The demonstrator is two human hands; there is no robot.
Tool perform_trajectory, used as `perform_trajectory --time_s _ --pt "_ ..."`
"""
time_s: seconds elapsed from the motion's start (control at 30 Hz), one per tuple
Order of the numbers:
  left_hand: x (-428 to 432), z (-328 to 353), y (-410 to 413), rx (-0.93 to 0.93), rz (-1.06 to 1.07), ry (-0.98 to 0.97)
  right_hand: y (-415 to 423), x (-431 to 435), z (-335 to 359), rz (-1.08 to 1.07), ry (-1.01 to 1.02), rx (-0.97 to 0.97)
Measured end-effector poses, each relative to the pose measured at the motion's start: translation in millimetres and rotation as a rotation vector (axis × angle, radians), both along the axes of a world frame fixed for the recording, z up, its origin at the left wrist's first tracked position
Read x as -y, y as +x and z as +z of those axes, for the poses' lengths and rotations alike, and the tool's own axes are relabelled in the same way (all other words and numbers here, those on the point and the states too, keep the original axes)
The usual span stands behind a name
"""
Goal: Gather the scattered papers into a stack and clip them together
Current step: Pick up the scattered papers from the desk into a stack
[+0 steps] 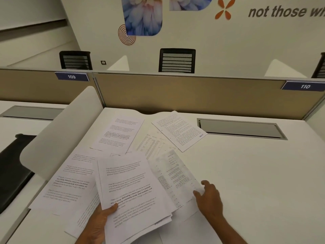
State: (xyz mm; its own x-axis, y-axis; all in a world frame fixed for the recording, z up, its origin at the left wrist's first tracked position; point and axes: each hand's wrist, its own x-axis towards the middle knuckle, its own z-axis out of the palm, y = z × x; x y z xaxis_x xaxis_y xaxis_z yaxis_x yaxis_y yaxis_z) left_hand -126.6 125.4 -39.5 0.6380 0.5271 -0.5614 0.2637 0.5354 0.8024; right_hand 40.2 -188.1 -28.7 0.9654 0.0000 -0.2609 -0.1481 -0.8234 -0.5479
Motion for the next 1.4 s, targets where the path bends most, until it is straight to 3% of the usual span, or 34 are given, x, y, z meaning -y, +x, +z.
perform_trajectory --time_s 0.13,0.3,0.47,0.6,0.7,0.8,0.9,1.17,1.4 --pt "-6 -9 1 -0.044 -0.003 0.139 10 4 -3 0.127 -0.302 -0.095" --pt "0 -5 2 -0.112 -0.046 0.236 13 -4 -6 0.141 -0.32 -0.15" --pt "0 -4 1 -0.132 -0.008 0.202 18 -4 -9 0.102 -0.191 -0.19" --pt "-3 2 0 -0.113 0.026 0.054 18 -2 -13 0.091 -0.073 -0.089" --pt "-5 7 -3 -0.064 0.062 -0.136 18 4 -10 0.05 0.233 -0.078" --pt "-1 7 -1 -0.001 0.118 -0.222 15 14 7 -0.076 0.553 -0.206" --pt "9 9 4 0.05 0.095 -0.316 7 20 17 -0.149 0.707 -0.313" --pt "33 19 20 0.06 -0.039 -0.401 -17 1 31 -0.157 0.822 -0.492" --pt "41 16 23 0.041 -0.048 -0.301 -24 -14 38 -0.057 0.815 -0.601"
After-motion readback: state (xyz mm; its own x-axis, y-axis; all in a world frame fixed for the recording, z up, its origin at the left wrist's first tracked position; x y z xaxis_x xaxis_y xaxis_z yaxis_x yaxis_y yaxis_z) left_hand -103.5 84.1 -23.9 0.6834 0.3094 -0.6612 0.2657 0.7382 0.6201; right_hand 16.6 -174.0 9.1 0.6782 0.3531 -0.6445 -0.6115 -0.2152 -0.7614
